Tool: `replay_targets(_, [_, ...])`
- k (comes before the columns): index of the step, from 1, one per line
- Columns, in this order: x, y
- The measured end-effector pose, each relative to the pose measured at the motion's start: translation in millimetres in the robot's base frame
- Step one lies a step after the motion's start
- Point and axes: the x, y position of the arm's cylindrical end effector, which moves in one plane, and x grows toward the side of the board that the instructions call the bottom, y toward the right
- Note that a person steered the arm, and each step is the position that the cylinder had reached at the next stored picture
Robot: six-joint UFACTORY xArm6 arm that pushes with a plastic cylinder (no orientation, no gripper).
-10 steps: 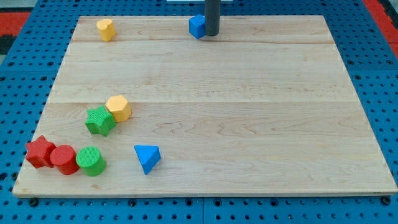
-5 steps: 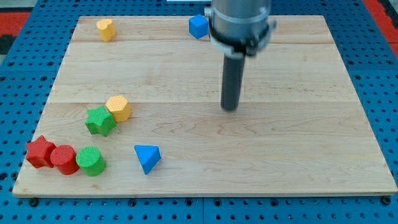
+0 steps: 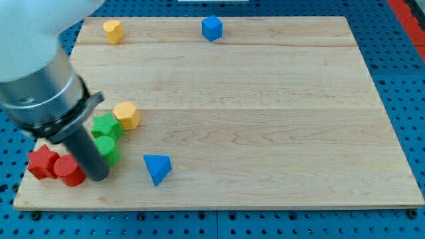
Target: Move the green circle top right side of the board
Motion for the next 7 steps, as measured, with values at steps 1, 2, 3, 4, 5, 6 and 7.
replay_targets(1, [-11.4, 5.6])
replay_targets(2, [-10.8, -36.3])
replay_targets(3, [-28.8, -18.3])
replay_targets(4, [-53.0, 52.7])
replay_targets(5, [-87.4, 70.6])
replay_targets(6, [-90.4, 40.8])
replay_targets(7, [-112.3, 46.6])
